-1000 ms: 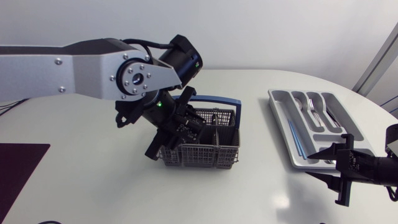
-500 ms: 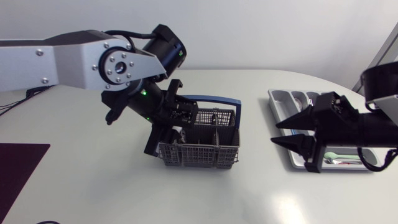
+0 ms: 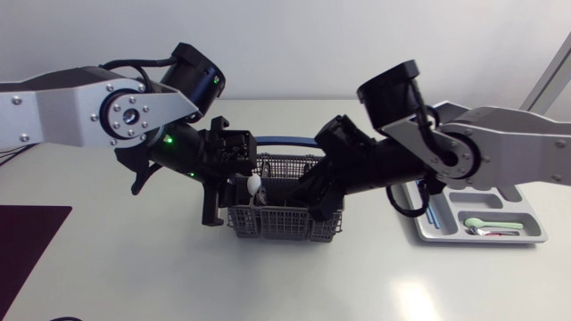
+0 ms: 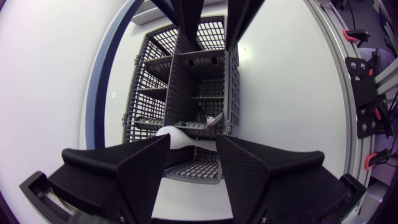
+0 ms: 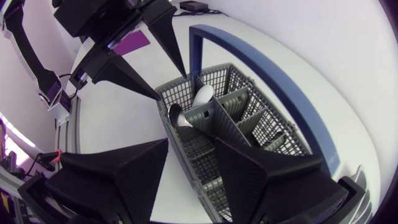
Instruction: Unload the cutlery basket into the drawer organizer.
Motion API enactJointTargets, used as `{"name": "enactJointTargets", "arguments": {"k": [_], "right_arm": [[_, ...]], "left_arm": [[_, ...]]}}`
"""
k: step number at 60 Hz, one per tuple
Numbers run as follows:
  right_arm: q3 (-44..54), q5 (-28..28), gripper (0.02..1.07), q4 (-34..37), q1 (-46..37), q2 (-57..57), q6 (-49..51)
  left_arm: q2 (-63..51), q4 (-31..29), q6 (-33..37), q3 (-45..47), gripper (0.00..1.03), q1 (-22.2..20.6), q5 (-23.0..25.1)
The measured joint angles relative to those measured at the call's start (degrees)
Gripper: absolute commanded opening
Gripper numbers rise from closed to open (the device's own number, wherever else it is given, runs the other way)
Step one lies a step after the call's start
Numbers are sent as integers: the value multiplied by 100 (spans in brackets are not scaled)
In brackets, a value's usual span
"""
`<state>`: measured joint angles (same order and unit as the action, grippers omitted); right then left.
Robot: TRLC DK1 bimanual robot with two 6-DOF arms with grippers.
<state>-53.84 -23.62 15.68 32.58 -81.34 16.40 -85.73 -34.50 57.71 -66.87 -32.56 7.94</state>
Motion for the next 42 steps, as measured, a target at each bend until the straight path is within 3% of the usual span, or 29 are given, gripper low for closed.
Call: {"name": "enactJointTargets", "arguments": {"k": [8,12,33,42], "right_arm": [[-136,221,58,-164,332,-422,-254],[-181,315,52,-245,455,-555,-354],[-564,697,51,-433,796,-872,-632],[-664,918,43,-435,975,-1051,-704]], "left_arm": [[144,302,-236,310,54,44,77],[223,400,-365,439,54,61,109],[590,848,-787,946,54,332,260],[730,914,-835,1099,54,409,337]]}}
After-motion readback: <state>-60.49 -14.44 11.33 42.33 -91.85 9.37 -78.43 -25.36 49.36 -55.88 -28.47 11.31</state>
